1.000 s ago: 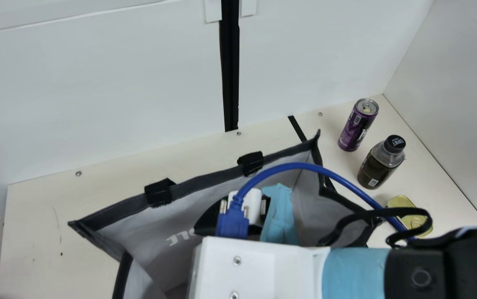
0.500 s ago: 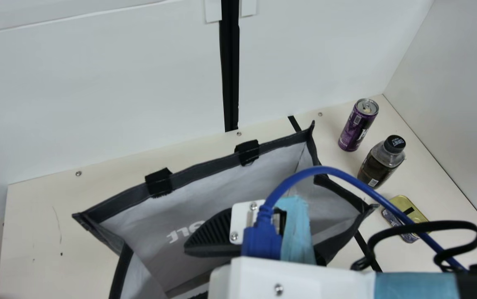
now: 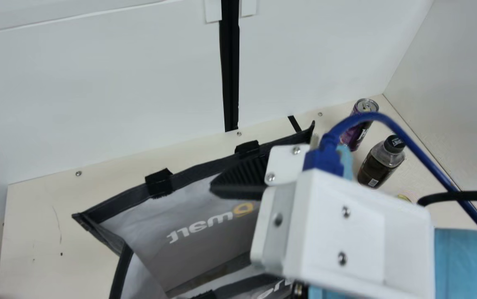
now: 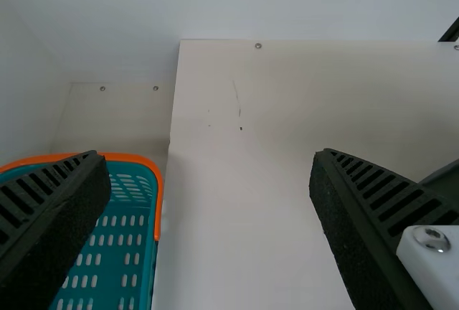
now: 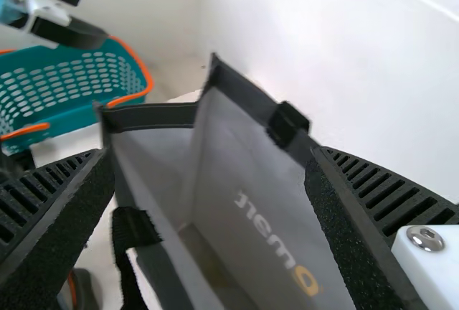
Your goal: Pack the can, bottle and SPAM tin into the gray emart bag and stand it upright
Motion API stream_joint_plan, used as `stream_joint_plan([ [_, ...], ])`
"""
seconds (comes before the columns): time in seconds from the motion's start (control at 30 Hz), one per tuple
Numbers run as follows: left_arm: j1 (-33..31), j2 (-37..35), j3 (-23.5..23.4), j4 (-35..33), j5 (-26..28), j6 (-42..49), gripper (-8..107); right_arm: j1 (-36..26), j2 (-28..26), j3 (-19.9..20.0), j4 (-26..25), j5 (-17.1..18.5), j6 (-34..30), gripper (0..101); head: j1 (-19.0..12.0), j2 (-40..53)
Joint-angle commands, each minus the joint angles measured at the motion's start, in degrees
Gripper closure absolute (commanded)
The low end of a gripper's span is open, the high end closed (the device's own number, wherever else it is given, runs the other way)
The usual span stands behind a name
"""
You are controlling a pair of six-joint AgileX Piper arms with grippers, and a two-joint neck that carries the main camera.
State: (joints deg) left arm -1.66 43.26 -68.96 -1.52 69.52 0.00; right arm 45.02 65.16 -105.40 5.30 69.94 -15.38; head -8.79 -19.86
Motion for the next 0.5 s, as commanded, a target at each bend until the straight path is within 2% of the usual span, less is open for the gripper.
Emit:
stream_joint_plan([
  [0.0,0.0,0.0,0.0,0.0,0.0,0.0,9,-2.2,0.2,-0.6,0.5,0.0,-0.2,6,-1.2,-0.1],
  [0.47,0.0,0.0,0.0,0.0,0.0,0.0,9,-18.8,2.9,-4.4,4.1,0.0,-5.3,6,-1.2,-0.1],
])
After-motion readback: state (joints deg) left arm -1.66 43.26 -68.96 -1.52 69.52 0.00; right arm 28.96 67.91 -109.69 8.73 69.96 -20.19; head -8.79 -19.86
